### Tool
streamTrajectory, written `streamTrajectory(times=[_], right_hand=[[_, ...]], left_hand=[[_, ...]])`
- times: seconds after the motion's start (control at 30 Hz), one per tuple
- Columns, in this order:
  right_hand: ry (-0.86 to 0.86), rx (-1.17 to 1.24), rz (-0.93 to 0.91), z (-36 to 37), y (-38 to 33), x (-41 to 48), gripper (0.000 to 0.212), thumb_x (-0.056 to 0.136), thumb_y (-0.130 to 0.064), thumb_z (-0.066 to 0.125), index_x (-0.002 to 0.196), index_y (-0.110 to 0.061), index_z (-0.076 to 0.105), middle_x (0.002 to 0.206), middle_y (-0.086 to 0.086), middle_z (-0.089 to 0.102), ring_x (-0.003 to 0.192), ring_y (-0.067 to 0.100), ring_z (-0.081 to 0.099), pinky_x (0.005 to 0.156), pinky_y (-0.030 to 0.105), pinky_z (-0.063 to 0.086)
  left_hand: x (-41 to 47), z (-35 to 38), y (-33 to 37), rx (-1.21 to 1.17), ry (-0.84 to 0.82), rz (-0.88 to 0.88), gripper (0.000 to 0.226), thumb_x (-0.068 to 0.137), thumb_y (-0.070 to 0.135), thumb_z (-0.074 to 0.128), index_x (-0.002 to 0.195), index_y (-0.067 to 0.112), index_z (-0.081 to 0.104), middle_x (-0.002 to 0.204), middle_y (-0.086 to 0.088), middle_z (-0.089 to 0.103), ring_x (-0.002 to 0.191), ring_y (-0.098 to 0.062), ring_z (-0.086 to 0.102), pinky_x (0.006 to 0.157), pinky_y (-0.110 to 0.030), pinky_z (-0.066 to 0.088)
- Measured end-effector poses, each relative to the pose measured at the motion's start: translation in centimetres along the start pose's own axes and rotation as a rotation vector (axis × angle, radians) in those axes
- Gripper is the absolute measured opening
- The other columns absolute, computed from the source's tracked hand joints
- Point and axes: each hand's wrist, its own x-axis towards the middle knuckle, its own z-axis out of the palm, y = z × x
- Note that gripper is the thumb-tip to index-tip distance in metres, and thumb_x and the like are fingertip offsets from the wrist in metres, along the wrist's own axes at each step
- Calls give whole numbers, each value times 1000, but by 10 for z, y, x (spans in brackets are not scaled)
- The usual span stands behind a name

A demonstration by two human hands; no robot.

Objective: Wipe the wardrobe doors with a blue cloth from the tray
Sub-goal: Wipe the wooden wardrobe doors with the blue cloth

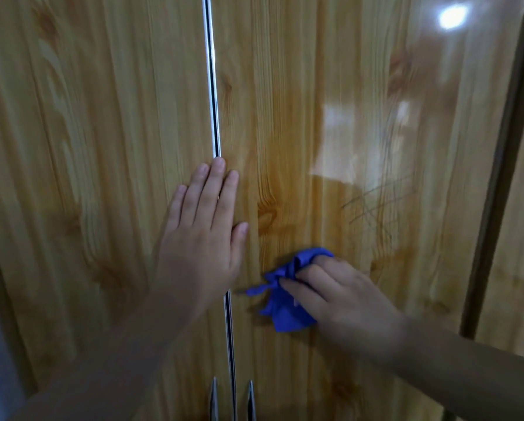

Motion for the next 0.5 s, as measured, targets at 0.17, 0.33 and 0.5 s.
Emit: streamTrajectory(times=[0.17,0.33,0.5], right_hand=[[11,-148,-140,-22,29,4,31,100,-11,50,126,-7,66,113,11,67,106,27,58,92,37,50],[203,-269,23,-91,108,50,35,94,-8,59,127,1,65,114,25,64,106,44,57,95,49,45],[347,-270,268,-131,155,80,35,100,-13,50,128,2,64,118,28,59,109,47,55,92,40,43]], left_hand=[[0,2,1,7,18,-4,65,109,38,35,166,12,19,175,-9,15,163,-24,9,132,-47,12],[1,1,4,-32,52,-12,65,106,35,43,164,9,26,173,-11,23,162,-28,18,129,-54,22],[1,-2,4,-25,80,0,64,104,33,46,161,6,33,171,-14,28,159,-31,25,127,-55,27]])
